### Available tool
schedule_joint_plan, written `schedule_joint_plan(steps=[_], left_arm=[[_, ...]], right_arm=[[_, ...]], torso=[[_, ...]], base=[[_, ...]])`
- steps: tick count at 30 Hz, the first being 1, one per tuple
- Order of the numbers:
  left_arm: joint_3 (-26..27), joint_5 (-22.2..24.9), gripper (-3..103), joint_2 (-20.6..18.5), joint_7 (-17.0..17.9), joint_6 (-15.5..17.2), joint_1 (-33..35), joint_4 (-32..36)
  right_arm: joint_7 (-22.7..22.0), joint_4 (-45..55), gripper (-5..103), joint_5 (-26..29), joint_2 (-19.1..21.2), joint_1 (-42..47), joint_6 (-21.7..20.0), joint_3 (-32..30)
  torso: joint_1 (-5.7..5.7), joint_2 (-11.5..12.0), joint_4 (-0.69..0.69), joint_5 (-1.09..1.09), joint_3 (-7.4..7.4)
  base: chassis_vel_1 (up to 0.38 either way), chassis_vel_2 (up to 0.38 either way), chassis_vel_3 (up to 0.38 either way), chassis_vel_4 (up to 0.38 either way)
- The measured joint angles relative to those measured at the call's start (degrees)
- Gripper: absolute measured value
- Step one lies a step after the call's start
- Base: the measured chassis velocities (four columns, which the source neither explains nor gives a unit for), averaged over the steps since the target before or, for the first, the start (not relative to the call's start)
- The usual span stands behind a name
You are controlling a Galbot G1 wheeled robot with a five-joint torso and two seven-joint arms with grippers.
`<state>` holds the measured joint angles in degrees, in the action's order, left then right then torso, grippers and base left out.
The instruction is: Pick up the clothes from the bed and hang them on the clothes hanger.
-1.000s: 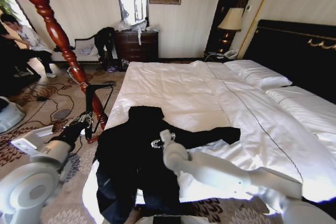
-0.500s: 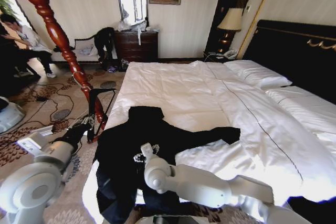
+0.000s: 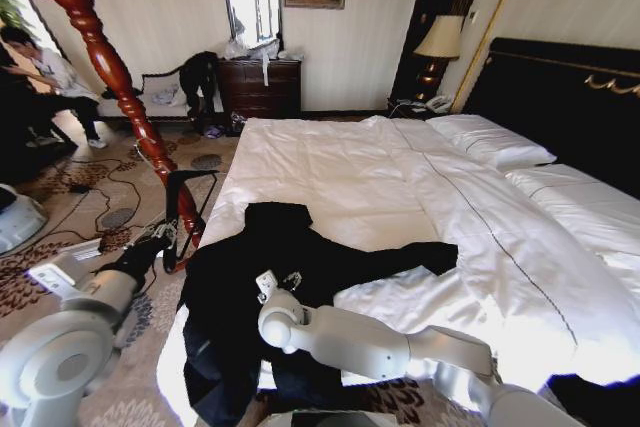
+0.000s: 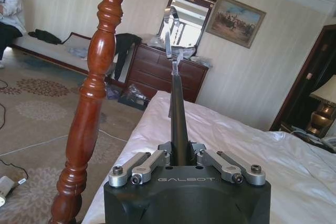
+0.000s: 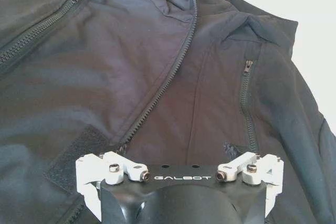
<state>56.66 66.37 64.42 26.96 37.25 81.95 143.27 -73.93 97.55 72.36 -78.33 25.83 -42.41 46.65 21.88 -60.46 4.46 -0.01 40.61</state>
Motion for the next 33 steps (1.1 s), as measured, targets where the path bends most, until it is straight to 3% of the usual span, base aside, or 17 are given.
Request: schedule_joint_plan(steps=[5,11,22,33], left_arm=[[0.45,0.62,16,-0.19,0.14,0.03,0.12,-0.01],[0.34,0.69,16,-0.27,0.2,0.05,0.29,-0.02],[0.78,1.22,16,-0.41,0.55,0.06,0.87,-0.02],[0.01,2.05,16,0.75,1.22,0.0,1.51,-0.03]], right_arm=[[-1.83,1.31,100,1.57,0.74,0.14,0.01,0.21],[-5.5,5.4,100,7.4,1.41,2.19,0.08,-1.44],[-4.01,-1.29,100,3.81,-0.62,1.73,0.96,-2.85],[1.99,-12.45,100,-6.74,-3.06,-1.97,5.79,-3.65]], torso=[[0.0,0.0,0.0,0.01,0.0],[0.0,0.0,0.01,0.0,0.0],[0.0,0.0,0.0,0.01,0.0],[0.0,0.0,0.0,0.0,0.0]], base=[[0.0,0.0,0.0,0.0],[0.0,0.0,0.0,0.0],[0.0,0.0,0.0,0.0],[0.0,0.0,0.0,0.0]])
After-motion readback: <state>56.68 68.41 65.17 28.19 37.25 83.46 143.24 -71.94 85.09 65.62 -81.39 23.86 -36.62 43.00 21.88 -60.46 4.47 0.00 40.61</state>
